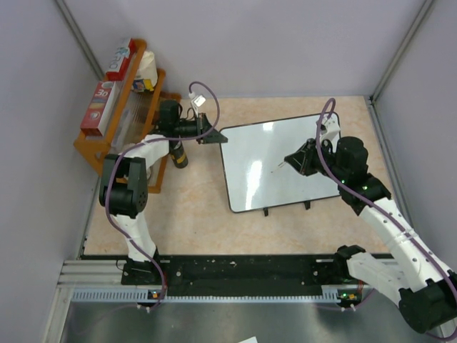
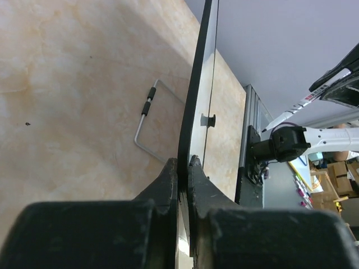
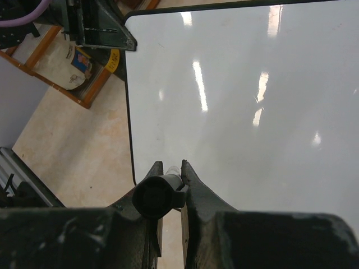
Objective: Write a sentence on the whiteboard
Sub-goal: Hold the whiteboard at the center of the board, then write a sentence on the whiteboard.
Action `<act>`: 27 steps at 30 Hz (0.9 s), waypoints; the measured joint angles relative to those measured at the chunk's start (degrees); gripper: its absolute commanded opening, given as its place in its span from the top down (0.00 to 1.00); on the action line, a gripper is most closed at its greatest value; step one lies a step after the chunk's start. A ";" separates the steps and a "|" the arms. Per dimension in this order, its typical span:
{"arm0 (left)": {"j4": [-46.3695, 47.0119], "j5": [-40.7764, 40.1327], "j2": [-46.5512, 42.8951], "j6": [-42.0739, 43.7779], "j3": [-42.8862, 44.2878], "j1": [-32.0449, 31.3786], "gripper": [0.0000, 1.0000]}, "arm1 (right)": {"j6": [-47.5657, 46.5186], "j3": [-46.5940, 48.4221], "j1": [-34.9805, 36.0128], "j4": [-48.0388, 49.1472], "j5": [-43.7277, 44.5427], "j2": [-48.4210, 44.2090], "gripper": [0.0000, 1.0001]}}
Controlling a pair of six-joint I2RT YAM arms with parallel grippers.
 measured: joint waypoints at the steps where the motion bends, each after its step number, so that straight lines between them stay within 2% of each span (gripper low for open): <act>1: -0.85 0.00 0.00 0.57 0.24 0.00 1.00 | -0.04 -0.02 0.00 0.02 0.00 0.00 1.00; 9: -9.18 -0.02 0.00 5.57 2.69 0.07 1.00 | -0.90 -0.02 0.52 2.75 0.33 0.04 1.00; 27: -22.34 -2.69 -2.80 12.70 5.29 -0.79 1.00 | -6.45 2.58 10.40 17.59 10.54 9.68 1.00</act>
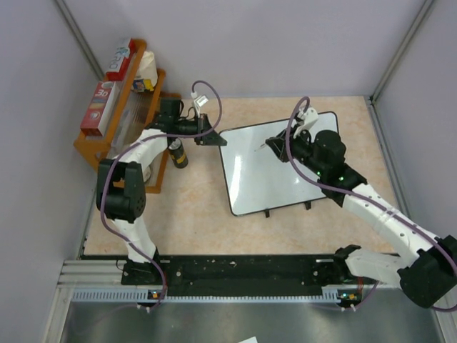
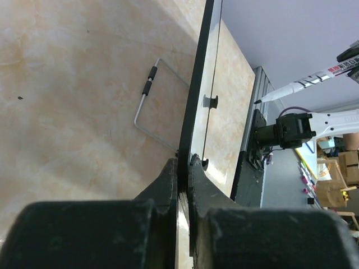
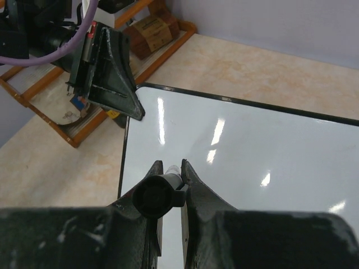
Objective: Write a sentence on the whiteboard
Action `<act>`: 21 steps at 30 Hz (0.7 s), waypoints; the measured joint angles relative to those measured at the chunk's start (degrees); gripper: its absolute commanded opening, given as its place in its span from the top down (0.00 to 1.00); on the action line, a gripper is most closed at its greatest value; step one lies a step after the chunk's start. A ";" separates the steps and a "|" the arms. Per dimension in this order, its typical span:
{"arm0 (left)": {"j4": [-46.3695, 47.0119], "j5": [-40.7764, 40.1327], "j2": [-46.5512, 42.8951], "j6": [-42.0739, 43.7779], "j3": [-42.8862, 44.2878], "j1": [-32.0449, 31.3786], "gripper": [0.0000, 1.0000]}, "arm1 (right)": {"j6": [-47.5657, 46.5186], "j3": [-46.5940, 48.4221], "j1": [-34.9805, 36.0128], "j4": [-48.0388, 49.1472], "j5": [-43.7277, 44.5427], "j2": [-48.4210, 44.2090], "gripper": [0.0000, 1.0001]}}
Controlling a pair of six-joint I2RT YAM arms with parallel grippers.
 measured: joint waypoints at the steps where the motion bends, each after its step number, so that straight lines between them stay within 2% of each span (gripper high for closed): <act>1: -0.59 -0.22 -0.28 0.37 0.11 -0.13 1.00 | -0.13 0.00 0.28 1.05 0.33 0.46 1.00; 10: -3.54 -2.10 -2.51 2.12 0.24 -0.98 1.00 | -2.91 0.00 3.39 9.90 1.88 4.50 1.00; 21: -5.16 -3.48 -2.69 2.89 0.24 -1.03 1.00 | -3.93 0.00 3.74 14.80 2.40 6.34 1.00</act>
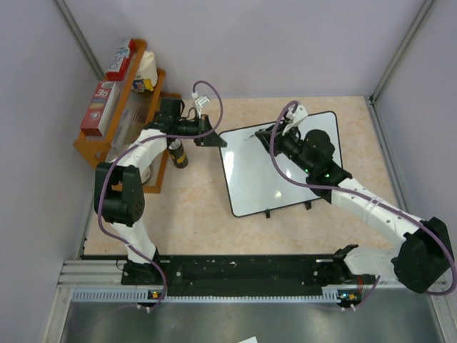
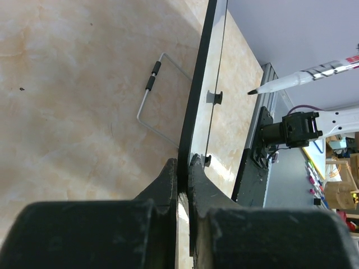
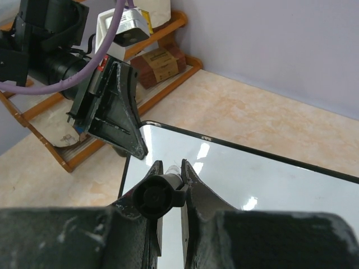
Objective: Write a sentence on the whiteboard
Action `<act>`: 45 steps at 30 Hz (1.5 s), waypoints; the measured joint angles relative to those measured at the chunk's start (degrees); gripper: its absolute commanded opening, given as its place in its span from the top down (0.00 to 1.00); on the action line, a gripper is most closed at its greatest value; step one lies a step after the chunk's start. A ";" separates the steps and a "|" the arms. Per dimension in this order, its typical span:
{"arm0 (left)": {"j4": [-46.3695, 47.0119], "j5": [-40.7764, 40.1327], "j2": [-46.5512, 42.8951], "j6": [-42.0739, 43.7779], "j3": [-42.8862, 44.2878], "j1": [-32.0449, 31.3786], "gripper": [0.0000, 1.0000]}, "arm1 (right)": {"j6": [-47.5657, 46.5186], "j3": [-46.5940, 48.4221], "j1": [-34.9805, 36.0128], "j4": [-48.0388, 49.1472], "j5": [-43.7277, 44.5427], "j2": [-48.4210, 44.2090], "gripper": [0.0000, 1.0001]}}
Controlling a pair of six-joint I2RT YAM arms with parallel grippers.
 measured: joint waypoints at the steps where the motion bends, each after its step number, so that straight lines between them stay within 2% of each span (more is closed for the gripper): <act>1: -0.13 0.00 -0.02 0.09 0.00 0.00 1.00 | 0.00 0.00 0.04 0.17 0.13 0.35 1.00; 25: -2.89 -1.18 -0.13 1.42 0.24 0.00 1.00 | 0.09 4.94 1.07 0.50 4.48 8.68 1.00; 45: -4.13 -1.95 -0.13 2.69 0.24 0.09 1.00 | 0.09 0.20 1.11 1.84 3.26 6.38 1.00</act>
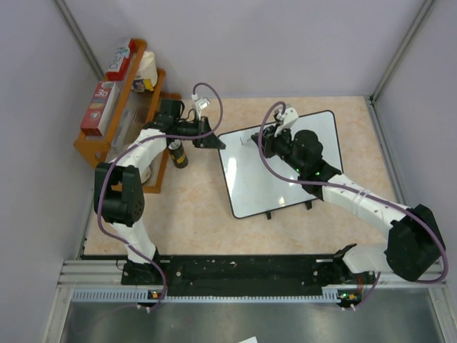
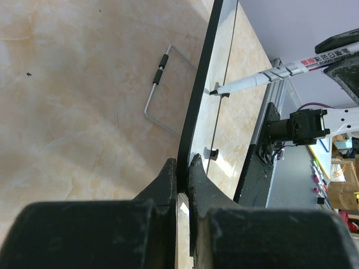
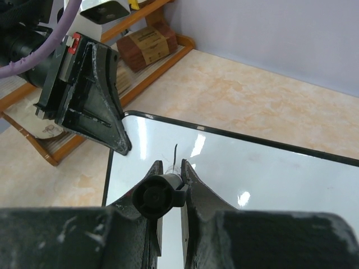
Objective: Write a sentence on the whiteboard
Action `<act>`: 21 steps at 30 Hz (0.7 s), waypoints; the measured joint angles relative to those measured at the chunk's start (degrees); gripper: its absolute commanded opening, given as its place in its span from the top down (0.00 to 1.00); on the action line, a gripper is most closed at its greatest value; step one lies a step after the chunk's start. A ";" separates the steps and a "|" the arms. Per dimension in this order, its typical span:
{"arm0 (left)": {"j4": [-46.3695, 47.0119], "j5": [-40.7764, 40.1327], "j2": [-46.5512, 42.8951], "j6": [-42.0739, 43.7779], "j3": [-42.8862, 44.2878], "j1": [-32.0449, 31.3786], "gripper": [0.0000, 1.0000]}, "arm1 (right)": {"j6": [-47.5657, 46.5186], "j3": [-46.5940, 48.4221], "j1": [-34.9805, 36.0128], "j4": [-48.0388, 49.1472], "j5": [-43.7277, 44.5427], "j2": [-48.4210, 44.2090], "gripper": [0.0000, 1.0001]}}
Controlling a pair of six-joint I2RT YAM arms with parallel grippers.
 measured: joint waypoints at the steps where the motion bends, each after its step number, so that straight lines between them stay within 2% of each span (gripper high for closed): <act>1: 0.00 0.02 0.00 0.00 0.00 0.00 1.00 | 0.00 -0.31 0.00 0.04 -0.20 -0.20 1.00; 21: -0.07 0.26 0.00 0.37 0.00 0.00 1.00 | 0.50 -2.91 0.00 -2.43 -1.73 -3.15 1.00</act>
